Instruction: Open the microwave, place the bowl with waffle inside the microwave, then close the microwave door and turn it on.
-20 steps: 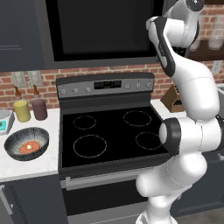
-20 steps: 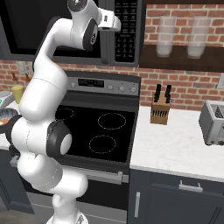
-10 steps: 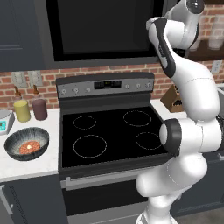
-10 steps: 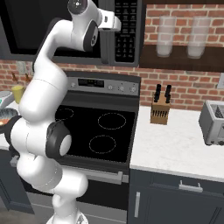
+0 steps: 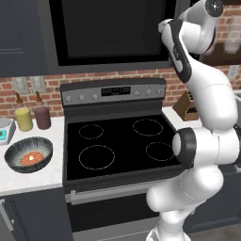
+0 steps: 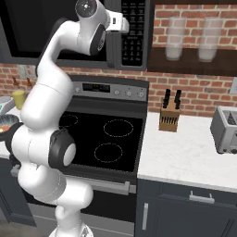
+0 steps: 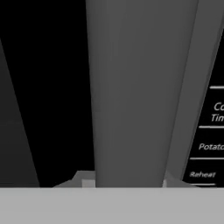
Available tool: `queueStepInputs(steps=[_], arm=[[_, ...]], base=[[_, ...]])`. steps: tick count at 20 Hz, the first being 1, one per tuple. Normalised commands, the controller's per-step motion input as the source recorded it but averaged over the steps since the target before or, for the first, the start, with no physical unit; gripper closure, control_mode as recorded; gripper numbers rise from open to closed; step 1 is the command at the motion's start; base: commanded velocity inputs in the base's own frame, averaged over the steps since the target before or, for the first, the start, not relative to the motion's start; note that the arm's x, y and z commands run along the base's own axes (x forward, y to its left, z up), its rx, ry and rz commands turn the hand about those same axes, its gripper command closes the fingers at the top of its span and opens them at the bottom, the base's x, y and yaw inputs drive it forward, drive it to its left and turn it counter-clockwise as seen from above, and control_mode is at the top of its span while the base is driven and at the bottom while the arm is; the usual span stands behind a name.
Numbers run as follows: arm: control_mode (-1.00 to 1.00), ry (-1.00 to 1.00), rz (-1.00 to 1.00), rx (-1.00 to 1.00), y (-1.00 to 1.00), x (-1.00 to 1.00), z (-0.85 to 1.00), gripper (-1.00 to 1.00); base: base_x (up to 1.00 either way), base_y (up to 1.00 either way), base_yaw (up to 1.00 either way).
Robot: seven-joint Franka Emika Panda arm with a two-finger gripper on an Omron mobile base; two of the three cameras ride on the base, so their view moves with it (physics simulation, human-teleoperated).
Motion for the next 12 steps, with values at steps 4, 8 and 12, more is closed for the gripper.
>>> queueStepInputs(steps=[4,8,12], arm=[[-1.00,-0.01,0.10,0.00,0.00,-0.11,0.02,1.00],[-1.00,-0.02,0.10,0.00,0.00,-0.59,0.11,1.00],[-1.00,0.00,0.11,0.00,0.09,-0.96,0.00,1.00]], base=[[0.00,0.00,0.00],[0.00,0.00,0.00],[0.00,0.00,0.00]])
